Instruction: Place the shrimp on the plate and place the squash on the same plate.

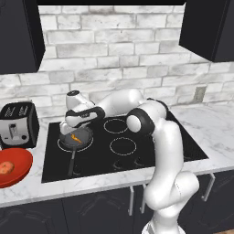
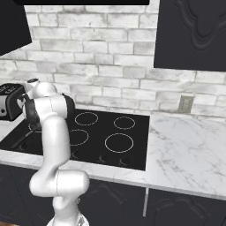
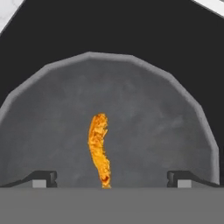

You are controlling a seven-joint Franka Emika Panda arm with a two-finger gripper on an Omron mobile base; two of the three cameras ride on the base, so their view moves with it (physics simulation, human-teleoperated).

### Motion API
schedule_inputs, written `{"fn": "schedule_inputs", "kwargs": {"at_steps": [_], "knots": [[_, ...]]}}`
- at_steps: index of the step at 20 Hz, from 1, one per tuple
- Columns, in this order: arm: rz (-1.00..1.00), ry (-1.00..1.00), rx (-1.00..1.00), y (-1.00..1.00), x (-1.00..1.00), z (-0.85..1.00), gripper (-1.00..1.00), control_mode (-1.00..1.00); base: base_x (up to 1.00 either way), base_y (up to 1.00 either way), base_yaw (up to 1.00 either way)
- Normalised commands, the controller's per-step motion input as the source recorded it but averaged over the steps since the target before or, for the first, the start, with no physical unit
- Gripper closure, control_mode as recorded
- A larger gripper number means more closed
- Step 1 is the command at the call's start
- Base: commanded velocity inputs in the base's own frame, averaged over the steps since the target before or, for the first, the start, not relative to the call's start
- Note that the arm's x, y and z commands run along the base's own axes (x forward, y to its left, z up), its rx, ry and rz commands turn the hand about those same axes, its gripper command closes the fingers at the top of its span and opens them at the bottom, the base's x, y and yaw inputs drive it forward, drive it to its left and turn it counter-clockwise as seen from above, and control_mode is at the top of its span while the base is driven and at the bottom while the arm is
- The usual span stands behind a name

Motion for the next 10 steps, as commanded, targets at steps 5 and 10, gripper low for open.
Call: {"fn": "schedule_inputs", "kwargs": {"at_steps": [5, 10], "knots": [[0.00, 0.03, 0.00, 0.01, 0.00, -0.21, -1.00, -1.00, 0.00, 0.00, 0.00], [-0.02, 0.02, 0.00, 0.03, 0.00, -0.27, -1.00, -1.00, 0.00, 0.00, 0.00]]}}
